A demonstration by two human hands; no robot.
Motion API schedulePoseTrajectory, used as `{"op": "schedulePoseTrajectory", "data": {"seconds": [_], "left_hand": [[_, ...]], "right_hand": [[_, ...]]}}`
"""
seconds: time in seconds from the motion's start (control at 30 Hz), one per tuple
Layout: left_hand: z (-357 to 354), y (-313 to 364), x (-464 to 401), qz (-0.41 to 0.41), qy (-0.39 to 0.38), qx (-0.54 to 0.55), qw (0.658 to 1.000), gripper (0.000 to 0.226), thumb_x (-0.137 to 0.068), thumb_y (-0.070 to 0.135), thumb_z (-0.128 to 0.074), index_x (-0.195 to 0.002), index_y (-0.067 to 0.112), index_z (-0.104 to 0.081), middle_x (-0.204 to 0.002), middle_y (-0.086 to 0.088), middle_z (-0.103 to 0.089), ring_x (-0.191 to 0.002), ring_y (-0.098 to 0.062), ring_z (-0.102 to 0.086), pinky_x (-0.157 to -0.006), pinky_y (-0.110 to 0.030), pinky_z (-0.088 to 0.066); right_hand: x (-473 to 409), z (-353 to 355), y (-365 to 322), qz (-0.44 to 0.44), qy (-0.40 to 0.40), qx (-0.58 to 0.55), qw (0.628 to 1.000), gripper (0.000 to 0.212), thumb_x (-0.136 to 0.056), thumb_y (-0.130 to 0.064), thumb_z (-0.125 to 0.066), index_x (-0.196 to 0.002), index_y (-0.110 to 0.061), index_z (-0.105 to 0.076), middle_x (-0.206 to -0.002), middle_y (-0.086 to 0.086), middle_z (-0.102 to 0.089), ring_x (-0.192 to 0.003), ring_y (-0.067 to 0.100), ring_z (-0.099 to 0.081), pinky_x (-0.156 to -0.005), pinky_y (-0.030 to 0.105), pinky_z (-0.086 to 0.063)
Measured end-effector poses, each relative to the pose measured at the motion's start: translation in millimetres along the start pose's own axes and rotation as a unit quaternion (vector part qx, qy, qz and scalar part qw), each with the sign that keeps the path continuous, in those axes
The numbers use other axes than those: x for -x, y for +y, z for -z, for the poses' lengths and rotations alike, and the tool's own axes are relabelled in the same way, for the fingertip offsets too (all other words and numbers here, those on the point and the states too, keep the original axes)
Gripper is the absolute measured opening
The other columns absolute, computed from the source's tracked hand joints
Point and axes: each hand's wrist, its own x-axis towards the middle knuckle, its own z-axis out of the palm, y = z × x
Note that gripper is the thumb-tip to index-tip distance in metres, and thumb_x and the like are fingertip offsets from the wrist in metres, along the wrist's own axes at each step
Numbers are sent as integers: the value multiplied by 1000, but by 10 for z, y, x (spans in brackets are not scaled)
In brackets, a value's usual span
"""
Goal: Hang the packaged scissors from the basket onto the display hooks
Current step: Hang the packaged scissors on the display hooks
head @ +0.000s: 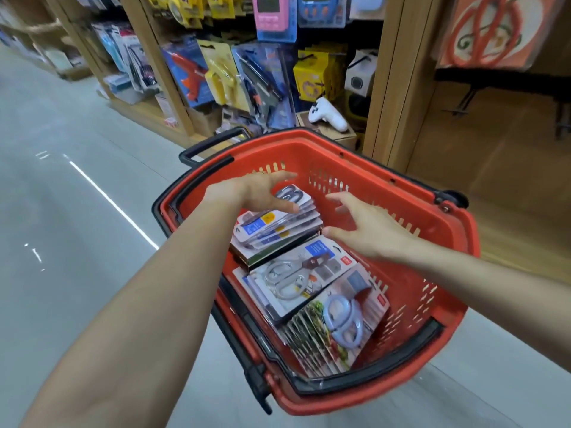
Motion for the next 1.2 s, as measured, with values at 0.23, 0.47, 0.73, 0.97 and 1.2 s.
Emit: {"op": "schedulePoseTrajectory", "data": {"seconds": [0.23, 0.47, 0.73, 0.97, 1.2], "left_hand": [[-102, 73, -35, -11, -58, -76, 995, 107, -74, 84, -66, -160, 60, -6, -175, -2, -13, -161, -32, -15, -126, -58, -22], [-4, -190, -91, 24, 76, 4, 997, 95, -87, 56, -78, -163, 45, -22, -165, -9, -38, -150, -33, -39, -119, -51, -38], [-112, -193, -127, 72, 31, -10, 997, 91, -94, 47, -75, -166, 33, -21, -168, -7, -36, -151, -34, -39, -118, -48, -39], [-236, -328, -227, 110, -7, -4, 994, 86, -100, 39, -71, -167, 27, -19, -169, -8, -33, -151, -34, -39, -116, -46, -40], [-321, -377, -337, 134, -73, -31, 988, 66, -105, 18, -61, -164, 21, -31, -159, -10, -47, -138, -33, -53, -108, -42, -49]], "right_hand": [[40, -95, 4, -13, -80, 8, 997, 76, -93, -49, -72, -156, -33, -33, -154, 2, -53, -139, 21, -53, -115, 41, -44], [-247, -46, -223, -74, -68, -61, 993, 73, -93, -44, -75, -153, -19, -40, -146, 1, -58, -129, 19, -58, -110, 36, -46], [-865, -522, -556, -304, -40, -344, 888, 37, -99, -27, -71, -126, -8, -57, -98, 6, -59, -91, 22, -63, -75, 35, -59], [-1219, -958, -520, -403, 3, -477, 781, 72, -72, -60, -87, -117, -15, -53, -107, 8, -60, -94, 32, -63, -82, 48, -59], [-1627, -1468, -243, -436, 83, -513, 735, 83, -43, -55, -95, -108, -11, -68, -99, 10, -73, -78, 31, -71, -57, 37, -55]]}}
